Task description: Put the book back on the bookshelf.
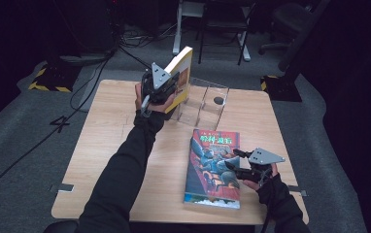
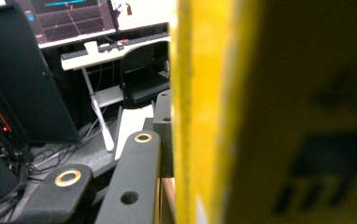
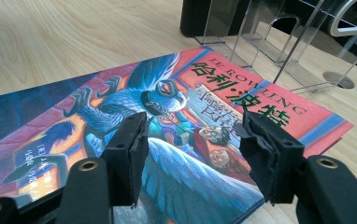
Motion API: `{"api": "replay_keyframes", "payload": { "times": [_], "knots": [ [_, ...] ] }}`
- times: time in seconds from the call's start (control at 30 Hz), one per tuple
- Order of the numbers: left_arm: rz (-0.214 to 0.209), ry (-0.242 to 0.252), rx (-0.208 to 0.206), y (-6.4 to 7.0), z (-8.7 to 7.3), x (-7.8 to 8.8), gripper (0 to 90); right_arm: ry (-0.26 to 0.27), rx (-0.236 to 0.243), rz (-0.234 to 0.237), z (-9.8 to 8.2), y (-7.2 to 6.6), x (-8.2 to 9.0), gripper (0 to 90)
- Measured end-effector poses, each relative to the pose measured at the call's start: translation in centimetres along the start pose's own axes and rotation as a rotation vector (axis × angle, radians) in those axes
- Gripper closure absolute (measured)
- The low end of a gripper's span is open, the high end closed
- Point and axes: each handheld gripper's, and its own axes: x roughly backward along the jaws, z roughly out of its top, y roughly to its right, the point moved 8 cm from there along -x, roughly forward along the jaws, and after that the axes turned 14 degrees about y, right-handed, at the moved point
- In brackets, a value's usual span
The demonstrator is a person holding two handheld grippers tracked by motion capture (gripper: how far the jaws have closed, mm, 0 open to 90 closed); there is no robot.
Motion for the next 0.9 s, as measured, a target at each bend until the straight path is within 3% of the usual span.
{"api": "replay_keyframes", "payload": {
  "times": [0.2,0.37,0.6,0.9],
  "knots": [
    [0.011,0.005,-0.009,-0.4,0.7,1.0,74.9,-0.006,0.008,0.004,0.2,-0.4,-0.2,43.0],
    [0.013,0.005,-0.007,-0.4,0.5,0.9,74.9,-0.016,0.017,0.015,0.1,-0.7,-0.5,42.9],
    [0.018,-0.017,0.005,0.4,-1.4,-2.0,74.9,-0.011,0.009,0.013,0.1,-0.6,-0.3,43.0],
    [0.041,-0.006,0.028,0.3,-1.9,-5.6,74.9,-0.019,0.006,0.026,-0.3,-0.6,-0.3,43.0]
  ]
}}
